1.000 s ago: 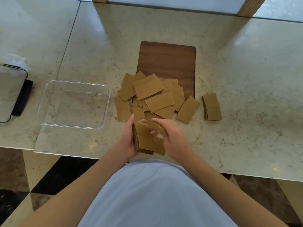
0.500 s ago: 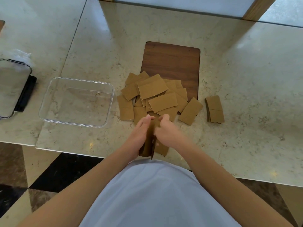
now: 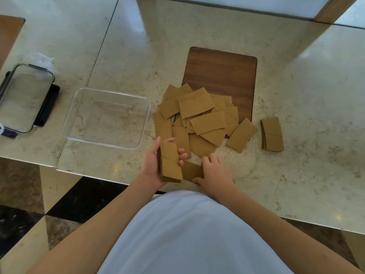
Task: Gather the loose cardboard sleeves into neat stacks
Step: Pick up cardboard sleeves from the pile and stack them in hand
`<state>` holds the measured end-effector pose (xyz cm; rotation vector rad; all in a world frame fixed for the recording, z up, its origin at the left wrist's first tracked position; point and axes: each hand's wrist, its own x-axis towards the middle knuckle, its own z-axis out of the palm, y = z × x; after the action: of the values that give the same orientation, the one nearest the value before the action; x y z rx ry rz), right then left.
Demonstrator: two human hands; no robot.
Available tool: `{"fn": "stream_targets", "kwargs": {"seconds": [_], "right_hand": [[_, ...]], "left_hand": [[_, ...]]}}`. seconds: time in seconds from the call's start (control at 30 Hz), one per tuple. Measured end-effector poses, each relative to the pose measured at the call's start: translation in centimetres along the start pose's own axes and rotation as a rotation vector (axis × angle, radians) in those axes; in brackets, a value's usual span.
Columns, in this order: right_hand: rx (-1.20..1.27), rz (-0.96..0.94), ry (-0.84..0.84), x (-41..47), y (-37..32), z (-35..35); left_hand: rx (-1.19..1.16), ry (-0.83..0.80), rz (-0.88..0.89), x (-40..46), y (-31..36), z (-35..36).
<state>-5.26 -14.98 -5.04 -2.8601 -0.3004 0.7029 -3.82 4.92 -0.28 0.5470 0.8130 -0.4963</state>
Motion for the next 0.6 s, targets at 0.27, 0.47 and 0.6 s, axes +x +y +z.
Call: {"fn": "stream_targets", "kwargs": {"seconds": [0.27,0.47,0.6], "right_hand": [[0.917,0.407,-0.13,0.6,1.3,-4.2],[1.417,0.574,0.066,-0.1,1.9,-8.9],[1.358,0.498,0.049,-0.1,-0.2,-9.3]], "left_hand": [[0.111,0.014,0.026,0.9,-0.2,0.8],[0.283,0.07,0.194,1.9,-1.2,3.6],[0.407,0.004,0.131,2.5,-2.3,6.1]]}}
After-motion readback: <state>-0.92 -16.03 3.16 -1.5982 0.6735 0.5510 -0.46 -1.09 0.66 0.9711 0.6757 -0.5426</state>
